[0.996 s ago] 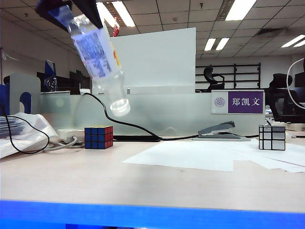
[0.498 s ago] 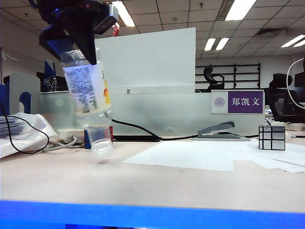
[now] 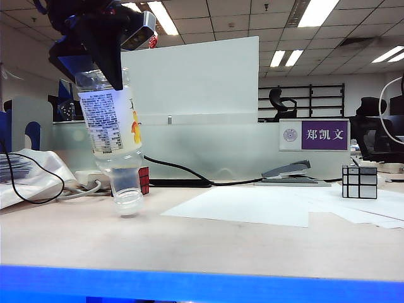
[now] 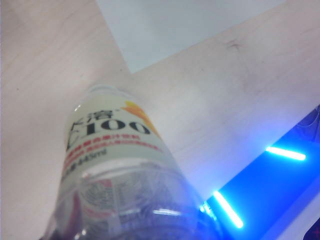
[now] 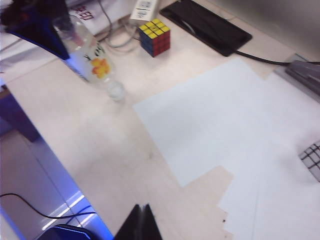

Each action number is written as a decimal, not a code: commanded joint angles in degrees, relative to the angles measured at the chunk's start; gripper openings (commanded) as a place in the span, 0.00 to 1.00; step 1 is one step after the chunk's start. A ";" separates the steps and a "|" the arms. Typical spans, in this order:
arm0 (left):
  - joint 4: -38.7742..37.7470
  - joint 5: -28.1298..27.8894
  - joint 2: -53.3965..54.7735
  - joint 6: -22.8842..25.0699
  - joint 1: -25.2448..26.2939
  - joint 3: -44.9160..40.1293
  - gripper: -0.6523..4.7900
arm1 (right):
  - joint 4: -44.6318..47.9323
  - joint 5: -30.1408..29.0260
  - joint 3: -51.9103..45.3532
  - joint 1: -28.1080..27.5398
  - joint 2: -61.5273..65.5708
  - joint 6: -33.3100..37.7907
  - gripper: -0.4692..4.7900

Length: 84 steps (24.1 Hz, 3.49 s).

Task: Flip the plastic bottle upside down.

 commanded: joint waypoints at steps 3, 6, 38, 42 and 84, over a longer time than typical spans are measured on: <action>-0.26 -1.22 -0.11 0.15 -0.33 0.28 0.11 | 0.37 0.20 0.20 0.13 -0.11 -0.39 0.08; -0.85 -1.20 0.37 0.15 -0.33 0.28 0.11 | 0.37 0.20 0.17 0.13 -0.11 -0.42 0.08; 1.25 -1.88 5.44 -1.73 -1.11 6.29 0.11 | -0.74 -0.24 0.17 0.13 0.15 -0.57 0.08; -3.45 -1.60 5.77 -0.90 -1.14 6.64 0.11 | -0.72 -0.22 0.17 0.13 0.17 -0.57 0.08; -8.00 2.73 5.42 -9.97 -6.03 6.62 0.11 | 11.63 -4.96 -8.33 0.13 0.13 1.27 0.08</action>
